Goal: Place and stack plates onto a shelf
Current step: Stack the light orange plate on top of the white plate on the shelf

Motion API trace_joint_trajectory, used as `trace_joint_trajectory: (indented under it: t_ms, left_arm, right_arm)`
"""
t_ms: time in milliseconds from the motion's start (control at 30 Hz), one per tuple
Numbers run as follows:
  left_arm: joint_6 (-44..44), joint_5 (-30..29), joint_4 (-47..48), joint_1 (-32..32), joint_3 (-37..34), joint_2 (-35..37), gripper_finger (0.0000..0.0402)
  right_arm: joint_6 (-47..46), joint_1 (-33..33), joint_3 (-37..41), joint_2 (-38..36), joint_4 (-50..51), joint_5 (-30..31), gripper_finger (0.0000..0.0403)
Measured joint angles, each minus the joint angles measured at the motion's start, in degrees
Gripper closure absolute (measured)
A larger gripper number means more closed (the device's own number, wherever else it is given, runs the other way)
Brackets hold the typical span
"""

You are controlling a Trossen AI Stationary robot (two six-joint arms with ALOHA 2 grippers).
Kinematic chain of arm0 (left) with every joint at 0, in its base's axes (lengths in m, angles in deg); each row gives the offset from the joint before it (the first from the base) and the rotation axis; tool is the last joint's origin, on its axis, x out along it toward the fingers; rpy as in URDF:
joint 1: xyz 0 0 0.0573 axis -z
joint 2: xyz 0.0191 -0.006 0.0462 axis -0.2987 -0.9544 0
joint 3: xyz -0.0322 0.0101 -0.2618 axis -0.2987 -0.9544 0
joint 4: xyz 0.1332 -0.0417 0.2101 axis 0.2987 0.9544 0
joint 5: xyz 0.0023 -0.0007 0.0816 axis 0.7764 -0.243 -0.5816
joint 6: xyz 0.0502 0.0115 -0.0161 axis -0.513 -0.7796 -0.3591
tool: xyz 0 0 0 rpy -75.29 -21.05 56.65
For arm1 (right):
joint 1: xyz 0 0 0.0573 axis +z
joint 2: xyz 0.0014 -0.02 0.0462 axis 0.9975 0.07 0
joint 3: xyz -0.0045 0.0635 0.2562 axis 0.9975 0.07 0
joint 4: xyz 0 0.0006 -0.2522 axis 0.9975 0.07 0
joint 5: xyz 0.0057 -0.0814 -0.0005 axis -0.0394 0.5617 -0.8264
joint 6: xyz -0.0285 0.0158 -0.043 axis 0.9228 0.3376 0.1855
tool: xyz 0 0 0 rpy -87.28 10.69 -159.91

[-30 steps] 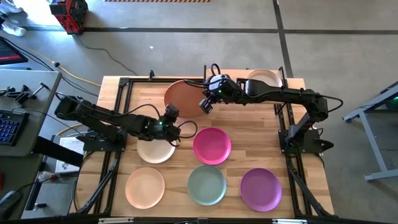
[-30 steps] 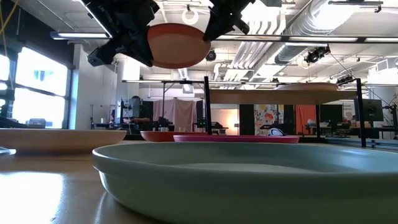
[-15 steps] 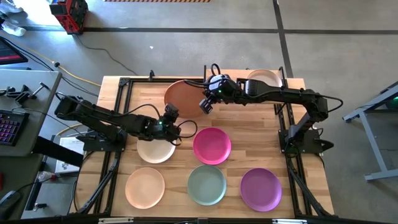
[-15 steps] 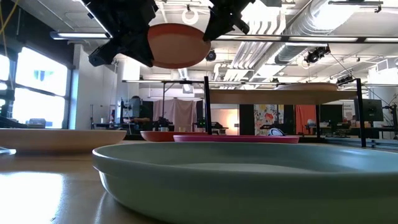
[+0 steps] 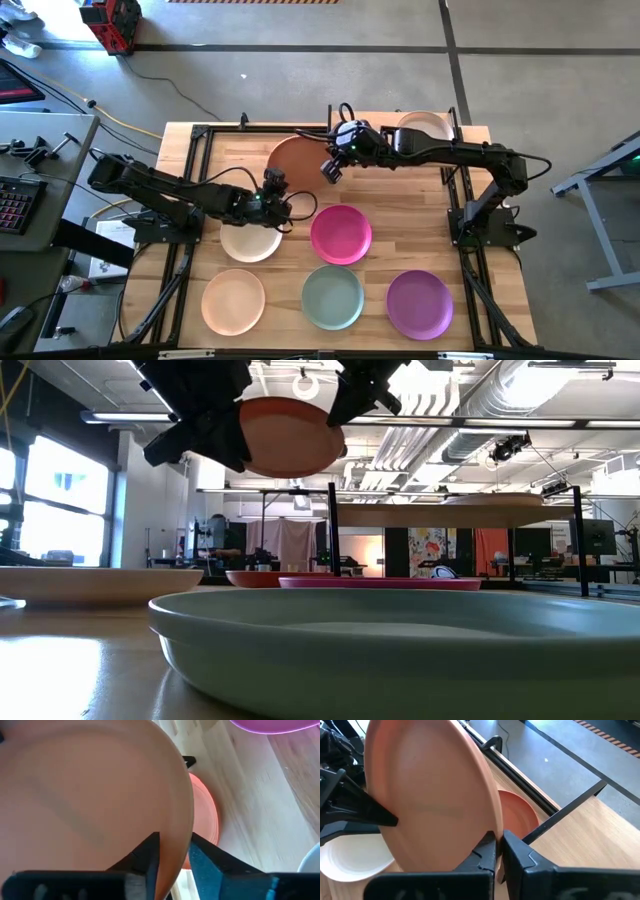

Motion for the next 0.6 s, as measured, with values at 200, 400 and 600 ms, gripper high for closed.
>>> trace_joint_trajectory:
  t_ms: [200, 400, 600]
  left_arm:
    - [2.9, 0.0, -1.6, 0.2, 0.0, 0.0, 0.0283]
    - [3.6, -1.5, -1.7, 1.5, 0.0, 0.0, 0.0286]
    - [4.6, -1.7, -2.1, 3.0, 0.0, 0.0, 0.0286]
  right_arm:
    - [0.0, 0.0, 0.0, 0.0, 0.0, 0.2, 0.0402]
    - [0.0, -0.1, 0.0, 0.0, 1.1, 0.2, 0.0402]
    - [0.1, -0.1, 0.0, 0.0, 1.3, 1.3, 0.0402]
